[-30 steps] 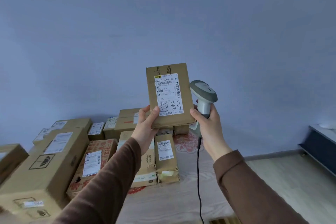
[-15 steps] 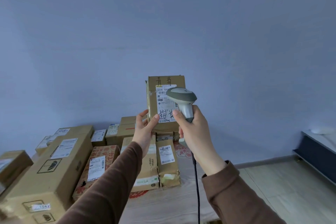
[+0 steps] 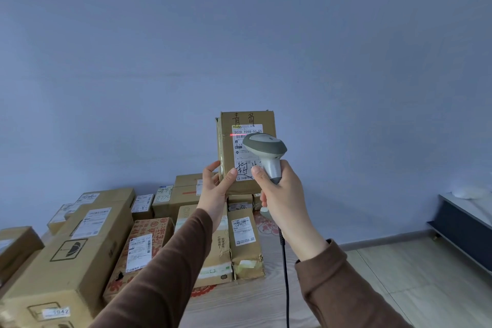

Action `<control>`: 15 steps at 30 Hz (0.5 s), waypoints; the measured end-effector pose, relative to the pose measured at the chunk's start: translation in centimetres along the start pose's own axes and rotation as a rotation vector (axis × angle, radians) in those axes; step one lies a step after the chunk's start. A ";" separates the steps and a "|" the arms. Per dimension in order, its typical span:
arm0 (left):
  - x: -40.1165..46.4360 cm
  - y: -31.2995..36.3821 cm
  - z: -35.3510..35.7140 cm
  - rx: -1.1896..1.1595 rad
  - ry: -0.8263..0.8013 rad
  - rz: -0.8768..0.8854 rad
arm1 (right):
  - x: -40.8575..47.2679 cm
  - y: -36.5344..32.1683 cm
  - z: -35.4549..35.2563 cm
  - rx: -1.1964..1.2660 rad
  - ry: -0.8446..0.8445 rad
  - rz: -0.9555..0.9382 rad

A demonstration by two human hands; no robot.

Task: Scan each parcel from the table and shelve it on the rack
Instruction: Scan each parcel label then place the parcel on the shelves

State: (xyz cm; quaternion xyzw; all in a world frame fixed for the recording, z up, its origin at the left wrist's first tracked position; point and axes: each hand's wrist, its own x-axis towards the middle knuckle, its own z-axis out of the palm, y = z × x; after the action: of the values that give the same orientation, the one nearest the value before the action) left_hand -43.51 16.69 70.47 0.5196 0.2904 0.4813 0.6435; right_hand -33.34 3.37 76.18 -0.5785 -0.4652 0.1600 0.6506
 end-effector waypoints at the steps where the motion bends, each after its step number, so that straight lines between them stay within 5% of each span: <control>1: 0.0 0.1 0.0 -0.003 -0.001 0.005 | 0.0 0.0 0.0 0.001 -0.001 0.004; 15: -0.7 0.3 -1.6 0.010 -0.006 0.005 | -0.9 -0.2 0.6 0.019 -0.006 -0.007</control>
State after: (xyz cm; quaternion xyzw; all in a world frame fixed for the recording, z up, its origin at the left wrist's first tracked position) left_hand -45.21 16.67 70.22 0.5251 0.2896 0.4798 0.6405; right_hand -34.36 2.99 75.88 -0.5702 -0.4679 0.1637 0.6551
